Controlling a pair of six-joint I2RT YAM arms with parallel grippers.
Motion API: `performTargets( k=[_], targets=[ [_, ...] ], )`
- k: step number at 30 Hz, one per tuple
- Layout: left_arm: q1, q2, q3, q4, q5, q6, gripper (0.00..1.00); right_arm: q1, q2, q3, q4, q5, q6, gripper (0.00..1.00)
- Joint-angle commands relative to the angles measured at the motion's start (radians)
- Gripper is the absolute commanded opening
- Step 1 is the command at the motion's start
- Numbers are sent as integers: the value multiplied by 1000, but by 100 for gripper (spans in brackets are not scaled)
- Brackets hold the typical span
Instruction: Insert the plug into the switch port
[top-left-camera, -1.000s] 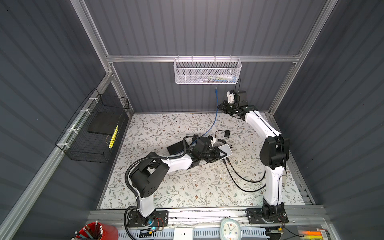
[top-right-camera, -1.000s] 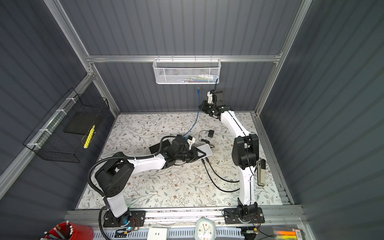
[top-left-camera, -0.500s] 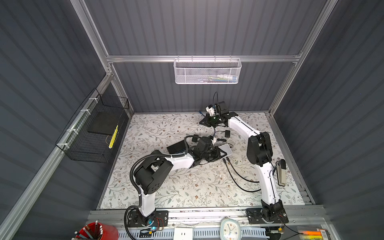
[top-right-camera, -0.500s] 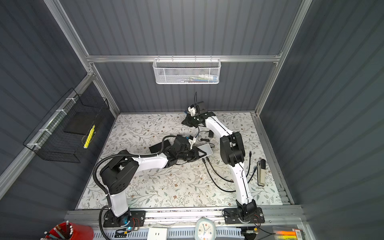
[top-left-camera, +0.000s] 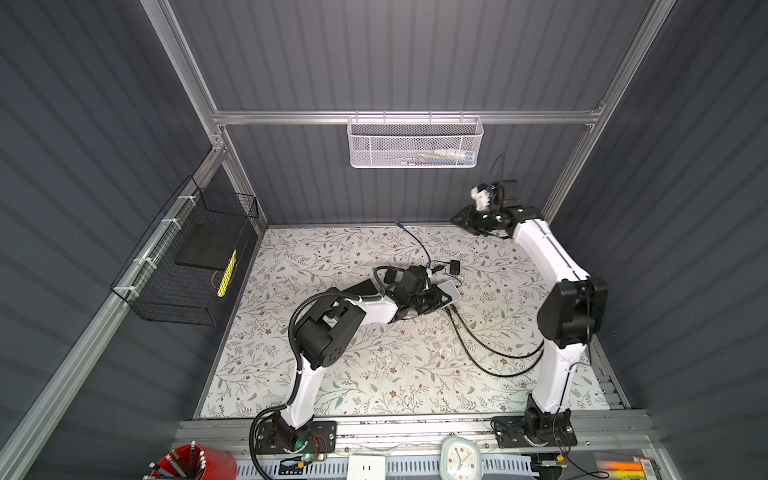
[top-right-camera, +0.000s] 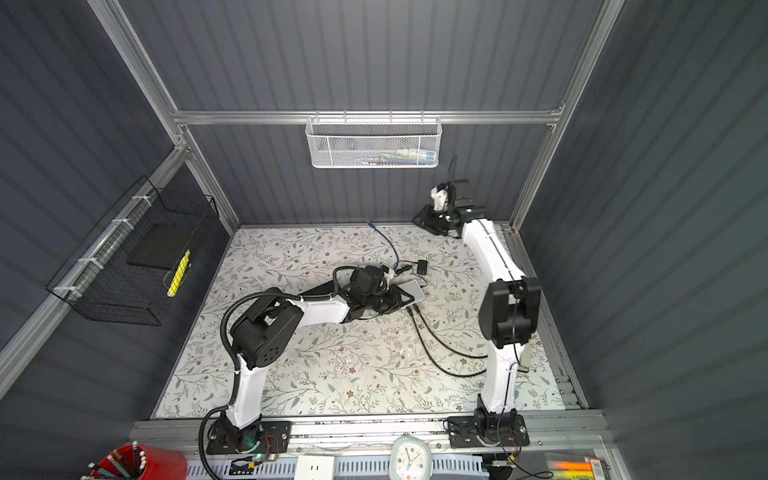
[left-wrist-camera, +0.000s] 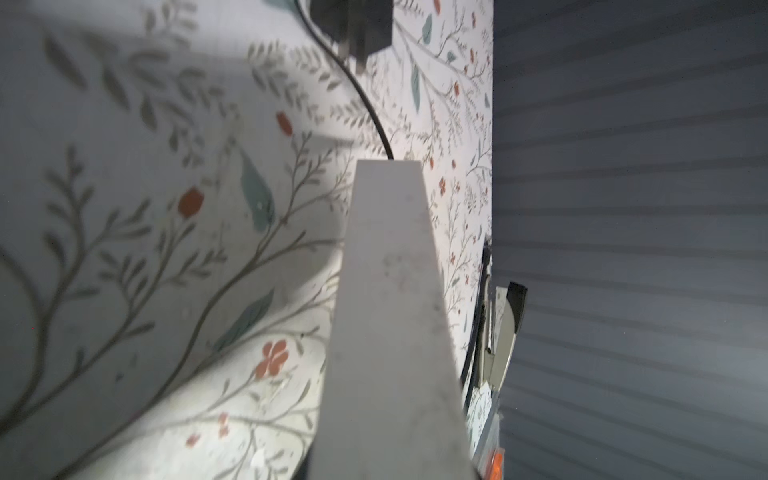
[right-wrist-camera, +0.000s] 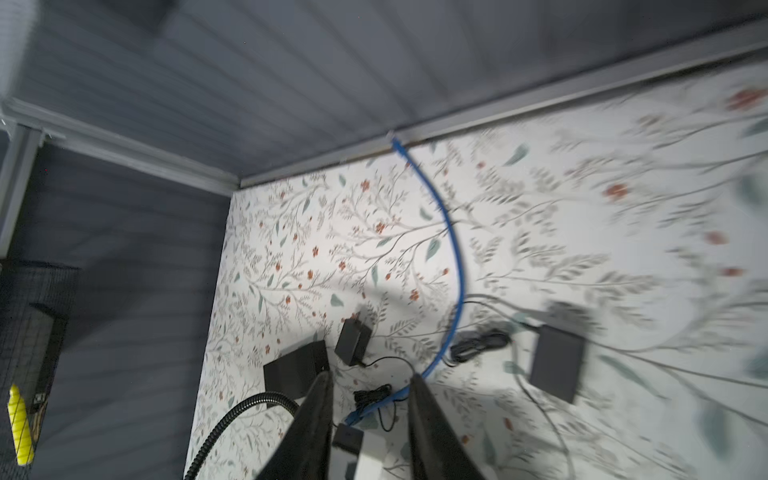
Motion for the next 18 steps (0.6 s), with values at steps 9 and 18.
performTargets(
  k=[9,18],
  targets=[
    [27,233,432,4,-147,-66,0,-47,-450,-433,-34,82,-19,35],
    [106,337,651,-21,-257,-54,0,-70,-720,-681,-50,70,-31,36]
  ],
)
